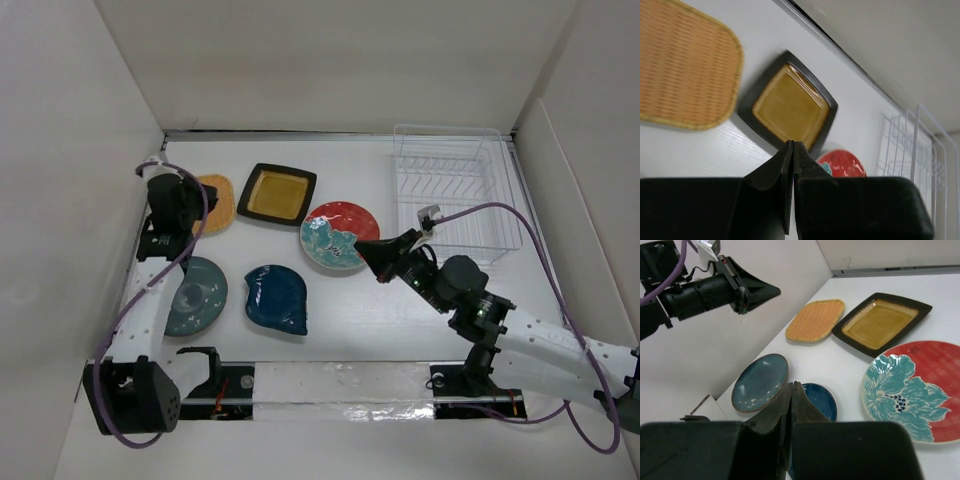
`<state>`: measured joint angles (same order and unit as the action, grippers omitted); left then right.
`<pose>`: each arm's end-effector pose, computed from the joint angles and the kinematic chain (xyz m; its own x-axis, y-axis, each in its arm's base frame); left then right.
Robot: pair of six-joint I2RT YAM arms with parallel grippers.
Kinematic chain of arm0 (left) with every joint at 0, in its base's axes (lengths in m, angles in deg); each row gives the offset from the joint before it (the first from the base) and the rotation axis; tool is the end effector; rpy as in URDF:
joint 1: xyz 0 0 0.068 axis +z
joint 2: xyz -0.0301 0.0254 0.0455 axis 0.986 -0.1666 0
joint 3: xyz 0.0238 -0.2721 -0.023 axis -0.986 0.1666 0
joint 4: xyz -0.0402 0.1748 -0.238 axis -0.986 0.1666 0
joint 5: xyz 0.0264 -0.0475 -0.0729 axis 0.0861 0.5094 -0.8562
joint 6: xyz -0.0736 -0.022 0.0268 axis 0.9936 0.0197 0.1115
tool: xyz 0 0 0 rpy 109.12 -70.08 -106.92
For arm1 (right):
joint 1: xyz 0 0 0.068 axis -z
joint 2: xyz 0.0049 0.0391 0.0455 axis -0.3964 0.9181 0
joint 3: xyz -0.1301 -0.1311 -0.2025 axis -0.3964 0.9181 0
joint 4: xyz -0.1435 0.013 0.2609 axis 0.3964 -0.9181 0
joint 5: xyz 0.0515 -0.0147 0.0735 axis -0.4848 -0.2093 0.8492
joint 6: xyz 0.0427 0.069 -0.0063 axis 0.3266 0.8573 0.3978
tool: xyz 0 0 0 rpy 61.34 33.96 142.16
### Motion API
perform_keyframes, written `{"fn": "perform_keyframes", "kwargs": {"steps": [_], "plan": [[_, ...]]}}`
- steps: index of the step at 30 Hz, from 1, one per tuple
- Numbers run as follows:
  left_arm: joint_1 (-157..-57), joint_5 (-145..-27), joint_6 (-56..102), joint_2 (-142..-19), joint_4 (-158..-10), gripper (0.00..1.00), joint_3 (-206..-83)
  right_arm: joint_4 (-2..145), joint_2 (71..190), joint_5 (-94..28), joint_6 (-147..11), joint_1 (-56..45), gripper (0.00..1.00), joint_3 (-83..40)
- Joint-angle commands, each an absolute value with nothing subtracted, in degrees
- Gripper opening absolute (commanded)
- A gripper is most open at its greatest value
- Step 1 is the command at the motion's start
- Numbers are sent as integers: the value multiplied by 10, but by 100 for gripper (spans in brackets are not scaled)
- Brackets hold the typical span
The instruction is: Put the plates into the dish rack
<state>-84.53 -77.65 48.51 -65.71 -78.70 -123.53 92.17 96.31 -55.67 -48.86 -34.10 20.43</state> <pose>0.3204 -0.0233 0.3275 -0.2153 -0.5865 -0.7808 -0.0693 0.8067 -0.5869 0.1595 0.2170 0.3199 -0.2359 0.4154 -0.8785 -0.6433 0.6108 0.4616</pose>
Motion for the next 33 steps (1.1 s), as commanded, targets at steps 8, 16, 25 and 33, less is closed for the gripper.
{"fn": "perform_keyframes", "kwargs": {"steps": [8, 16, 25, 33], "plan": [[-680, -734, 426, -763, -767, 43, -1308, 911, 945, -519, -499, -336, 1, 167], [-552, -831, 322, -943, -717, 50, -1376, 904, 944, -521, -505, -336, 6, 165], [-547, -866, 310, -1030, -742, 53, -1389, 901, 983, -514, -513, -331, 8, 154], [-541, -890, 359, -1089, -765, 54, -1380, 895, 1005, -520, -521, -331, 8, 146]]}}
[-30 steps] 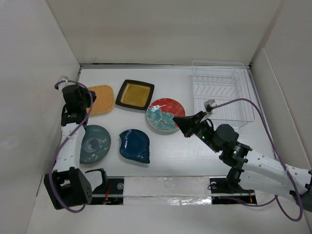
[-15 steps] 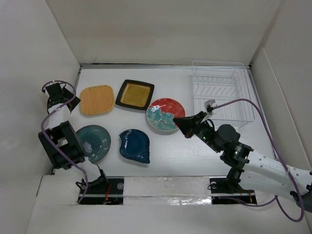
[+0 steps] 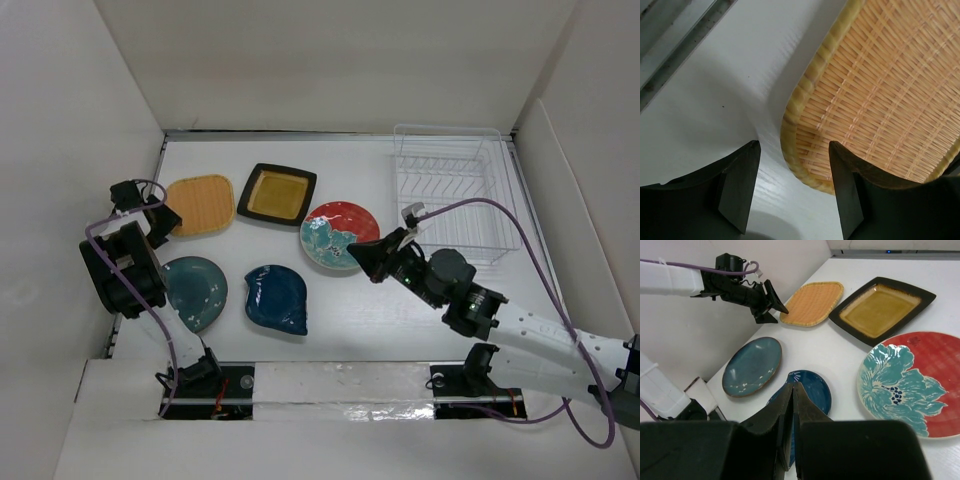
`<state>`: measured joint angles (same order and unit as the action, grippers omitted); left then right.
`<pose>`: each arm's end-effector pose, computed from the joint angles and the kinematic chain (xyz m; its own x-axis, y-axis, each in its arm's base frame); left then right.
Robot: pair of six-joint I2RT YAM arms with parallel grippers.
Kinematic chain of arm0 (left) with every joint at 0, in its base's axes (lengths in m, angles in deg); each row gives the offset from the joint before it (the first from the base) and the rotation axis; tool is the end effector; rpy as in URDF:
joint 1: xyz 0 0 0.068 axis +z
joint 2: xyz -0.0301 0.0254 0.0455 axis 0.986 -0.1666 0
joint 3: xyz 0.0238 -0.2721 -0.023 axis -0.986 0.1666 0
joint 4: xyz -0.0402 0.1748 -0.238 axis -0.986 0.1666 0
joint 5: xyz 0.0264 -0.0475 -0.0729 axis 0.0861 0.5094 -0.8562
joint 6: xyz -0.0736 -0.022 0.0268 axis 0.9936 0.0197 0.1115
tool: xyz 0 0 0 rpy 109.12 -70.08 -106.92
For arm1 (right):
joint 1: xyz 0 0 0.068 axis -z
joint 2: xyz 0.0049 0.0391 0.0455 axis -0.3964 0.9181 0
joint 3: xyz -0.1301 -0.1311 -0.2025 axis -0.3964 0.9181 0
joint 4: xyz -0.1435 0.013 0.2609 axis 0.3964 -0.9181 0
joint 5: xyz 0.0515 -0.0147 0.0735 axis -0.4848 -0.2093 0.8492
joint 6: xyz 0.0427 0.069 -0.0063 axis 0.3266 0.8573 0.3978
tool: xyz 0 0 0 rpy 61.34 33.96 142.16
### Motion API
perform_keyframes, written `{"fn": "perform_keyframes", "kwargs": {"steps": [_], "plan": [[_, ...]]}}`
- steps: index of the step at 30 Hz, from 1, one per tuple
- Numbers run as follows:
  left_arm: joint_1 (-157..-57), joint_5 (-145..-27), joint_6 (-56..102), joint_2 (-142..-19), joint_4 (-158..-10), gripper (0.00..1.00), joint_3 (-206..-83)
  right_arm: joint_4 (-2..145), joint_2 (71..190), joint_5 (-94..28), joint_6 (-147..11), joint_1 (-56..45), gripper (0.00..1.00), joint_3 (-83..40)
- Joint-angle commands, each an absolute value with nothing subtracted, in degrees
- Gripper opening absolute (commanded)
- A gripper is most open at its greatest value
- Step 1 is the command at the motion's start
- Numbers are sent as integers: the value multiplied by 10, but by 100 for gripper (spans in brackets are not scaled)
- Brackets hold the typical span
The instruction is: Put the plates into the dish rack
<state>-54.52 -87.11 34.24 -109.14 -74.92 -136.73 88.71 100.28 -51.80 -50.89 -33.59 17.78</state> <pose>0.4020 0.1820 0.1326 -0.4752 -0.6525 -0.5903 -0.5527 0.7434 -0.3767 0.1660 0.2312 0.3136 -0.2700 0.3132 -0.9105 -0.6706 0.6173 0.4113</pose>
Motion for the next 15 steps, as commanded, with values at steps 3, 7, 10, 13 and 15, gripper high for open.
{"fn": "perform_keyframes", "kwargs": {"steps": [3, 7, 10, 13, 15], "plan": [[-541, -900, 367, -1096, -780, 54, -1368, 898, 1007, -516, -521, -331, 8, 146], [-541, -923, 394, -1109, -804, 54, -1351, 898, 1014, -517, -521, -331, 9, 146], [-541, -933, 409, -1112, -814, 54, -1339, 899, 1015, -511, -521, -331, 8, 145], [-541, -943, 431, -1119, -842, 53, -1327, 898, 1014, -518, -522, -331, 8, 145], [-541, -950, 446, -1126, -857, 52, -1322, 896, 1012, -520, -523, -331, 8, 145]]}}
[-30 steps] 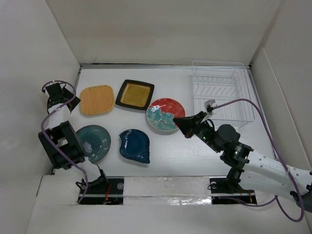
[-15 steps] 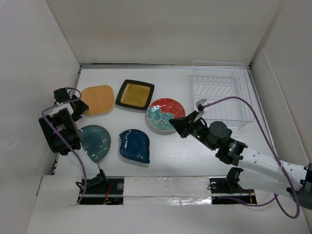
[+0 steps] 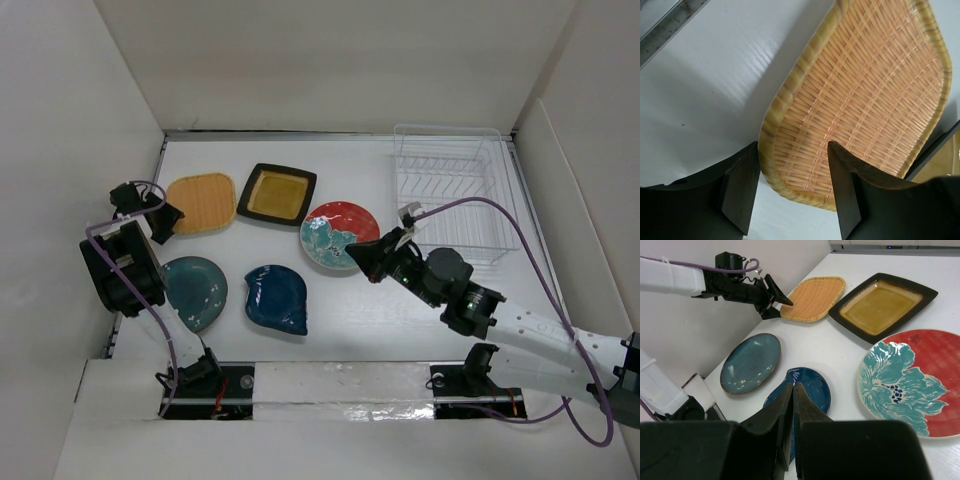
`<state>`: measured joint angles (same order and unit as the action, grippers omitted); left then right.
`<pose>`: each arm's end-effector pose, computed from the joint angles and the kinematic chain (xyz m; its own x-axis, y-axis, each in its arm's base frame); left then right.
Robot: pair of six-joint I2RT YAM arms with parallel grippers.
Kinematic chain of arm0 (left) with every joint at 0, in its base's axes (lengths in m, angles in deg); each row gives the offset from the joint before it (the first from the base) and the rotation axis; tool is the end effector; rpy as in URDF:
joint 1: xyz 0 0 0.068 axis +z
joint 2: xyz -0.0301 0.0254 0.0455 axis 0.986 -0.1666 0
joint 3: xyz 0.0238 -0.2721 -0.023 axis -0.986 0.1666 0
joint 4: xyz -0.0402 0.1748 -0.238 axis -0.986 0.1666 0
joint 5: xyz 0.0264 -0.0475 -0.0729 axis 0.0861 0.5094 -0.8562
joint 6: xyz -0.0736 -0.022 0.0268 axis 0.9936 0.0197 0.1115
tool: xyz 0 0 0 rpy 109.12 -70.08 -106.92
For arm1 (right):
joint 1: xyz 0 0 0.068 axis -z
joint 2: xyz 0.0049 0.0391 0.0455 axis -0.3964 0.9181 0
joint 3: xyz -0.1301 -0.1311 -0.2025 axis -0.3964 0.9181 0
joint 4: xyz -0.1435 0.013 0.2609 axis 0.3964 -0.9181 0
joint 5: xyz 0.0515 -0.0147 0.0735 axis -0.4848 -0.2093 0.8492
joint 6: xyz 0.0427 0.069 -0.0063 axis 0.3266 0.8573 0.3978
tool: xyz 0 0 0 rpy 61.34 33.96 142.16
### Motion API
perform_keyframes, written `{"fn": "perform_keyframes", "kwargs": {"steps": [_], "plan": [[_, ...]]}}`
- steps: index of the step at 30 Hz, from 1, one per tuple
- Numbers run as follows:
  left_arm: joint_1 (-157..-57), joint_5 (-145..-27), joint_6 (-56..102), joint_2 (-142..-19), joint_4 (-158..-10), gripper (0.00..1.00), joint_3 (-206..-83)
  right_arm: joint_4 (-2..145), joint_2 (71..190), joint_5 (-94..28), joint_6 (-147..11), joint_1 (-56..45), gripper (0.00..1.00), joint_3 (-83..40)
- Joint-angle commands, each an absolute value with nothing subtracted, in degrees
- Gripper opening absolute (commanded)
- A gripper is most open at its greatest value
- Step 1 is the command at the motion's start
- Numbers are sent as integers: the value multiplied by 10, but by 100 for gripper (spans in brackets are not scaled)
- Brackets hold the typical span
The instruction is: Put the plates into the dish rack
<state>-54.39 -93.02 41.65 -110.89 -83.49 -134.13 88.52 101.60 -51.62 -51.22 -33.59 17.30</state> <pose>0.4075 0.1779 0.1200 -0.3996 -0.7320 -0.5519 -0.5140 0.6774 -0.5263 0.1684 0.2353 0.3106 -0.2760 0.2950 -0.9148 -0.6702 0.6231 0.4032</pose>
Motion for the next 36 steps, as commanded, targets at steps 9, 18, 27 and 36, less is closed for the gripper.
{"fn": "perform_keyframes", "kwargs": {"steps": [9, 18, 27, 36], "plan": [[-541, -954, 478, -1121, -908, 45, -1300, 898, 1010, -511, -524, -331, 7, 146], [-541, -948, 516, -1112, -970, 35, -1274, 899, 1018, -512, -526, -331, 4, 144], [-535, -924, 518, -1075, -1009, 0, -1243, 896, 1020, -527, -534, -336, 3, 142], [-530, -893, 522, -934, -1078, 0, -1180, 896, 1026, -536, -537, -336, 3, 139]]}}
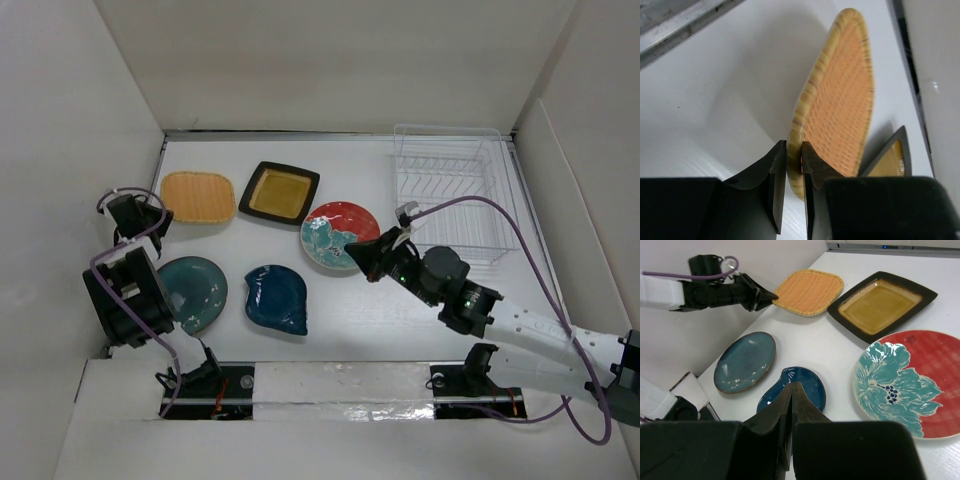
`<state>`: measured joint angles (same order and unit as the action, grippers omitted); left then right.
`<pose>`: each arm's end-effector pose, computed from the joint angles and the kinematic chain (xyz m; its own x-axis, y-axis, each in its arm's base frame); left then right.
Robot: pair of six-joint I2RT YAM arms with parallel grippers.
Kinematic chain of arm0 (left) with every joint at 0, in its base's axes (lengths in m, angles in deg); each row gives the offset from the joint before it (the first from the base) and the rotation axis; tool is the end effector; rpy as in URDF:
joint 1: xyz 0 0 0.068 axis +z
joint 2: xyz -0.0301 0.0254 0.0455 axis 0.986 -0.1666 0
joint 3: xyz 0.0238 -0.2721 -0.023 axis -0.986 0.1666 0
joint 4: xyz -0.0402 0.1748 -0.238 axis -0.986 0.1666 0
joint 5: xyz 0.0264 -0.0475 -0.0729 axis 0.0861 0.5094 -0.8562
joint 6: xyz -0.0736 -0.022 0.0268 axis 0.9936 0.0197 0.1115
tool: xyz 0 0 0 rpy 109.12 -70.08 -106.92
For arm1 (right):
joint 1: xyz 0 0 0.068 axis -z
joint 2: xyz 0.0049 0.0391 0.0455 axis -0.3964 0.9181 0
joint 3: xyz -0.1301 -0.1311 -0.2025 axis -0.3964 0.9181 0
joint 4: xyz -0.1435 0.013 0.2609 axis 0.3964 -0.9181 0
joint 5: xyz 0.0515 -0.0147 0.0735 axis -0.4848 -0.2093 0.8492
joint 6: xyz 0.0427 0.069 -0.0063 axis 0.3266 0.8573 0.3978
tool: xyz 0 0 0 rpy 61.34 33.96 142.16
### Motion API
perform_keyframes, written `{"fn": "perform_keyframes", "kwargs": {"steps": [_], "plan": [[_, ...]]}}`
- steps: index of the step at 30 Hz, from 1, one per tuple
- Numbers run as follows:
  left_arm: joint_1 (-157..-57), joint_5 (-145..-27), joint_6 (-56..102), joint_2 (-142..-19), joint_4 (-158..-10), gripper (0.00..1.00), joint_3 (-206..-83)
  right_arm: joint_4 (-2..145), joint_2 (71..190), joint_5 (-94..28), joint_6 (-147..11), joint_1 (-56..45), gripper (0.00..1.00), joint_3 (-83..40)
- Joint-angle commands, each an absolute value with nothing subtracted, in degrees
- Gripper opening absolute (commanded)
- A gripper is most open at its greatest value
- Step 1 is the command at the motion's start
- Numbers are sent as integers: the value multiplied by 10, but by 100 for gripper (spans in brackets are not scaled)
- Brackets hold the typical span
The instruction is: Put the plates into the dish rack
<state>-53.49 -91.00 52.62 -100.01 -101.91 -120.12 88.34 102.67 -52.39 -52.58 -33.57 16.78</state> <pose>0.3712 0.1700 0.1468 -0.1368 -0.7852 -0.6040 -0.4570 0.5909 -0.6648 0.1713 0.2378 0.3091 -0.2628 0.2740 -0.9251 -0.6651 0.6432 0.3794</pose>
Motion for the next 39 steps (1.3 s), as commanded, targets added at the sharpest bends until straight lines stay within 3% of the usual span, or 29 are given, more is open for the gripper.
{"fn": "perform_keyframes", "kwargs": {"steps": [1, 11, 17, 22, 23, 27, 39], "plan": [[-530, -892, 524, -923, -1082, 0, -1175, 896, 1025, -537, -537, -336, 3, 140], [-530, -905, 516, -856, -1129, 0, -1148, 895, 1045, -543, -556, -336, 5, 131], [-530, -920, 512, -821, -1140, 0, -1145, 857, 1097, -534, -572, -336, 16, 95], [-530, -920, 496, -796, -1142, 0, -1142, 884, 1120, -518, -555, -336, 38, 95], [-530, -925, 503, -785, -1158, 0, -1133, 887, 1126, -518, -550, -336, 47, 96], [-538, -935, 524, -757, -1190, 0, -1121, 901, 1151, -502, -533, -331, 61, 90], [-543, -944, 561, -698, -1203, 0, -1164, 939, 1267, -432, -469, -297, 87, 1]]}}
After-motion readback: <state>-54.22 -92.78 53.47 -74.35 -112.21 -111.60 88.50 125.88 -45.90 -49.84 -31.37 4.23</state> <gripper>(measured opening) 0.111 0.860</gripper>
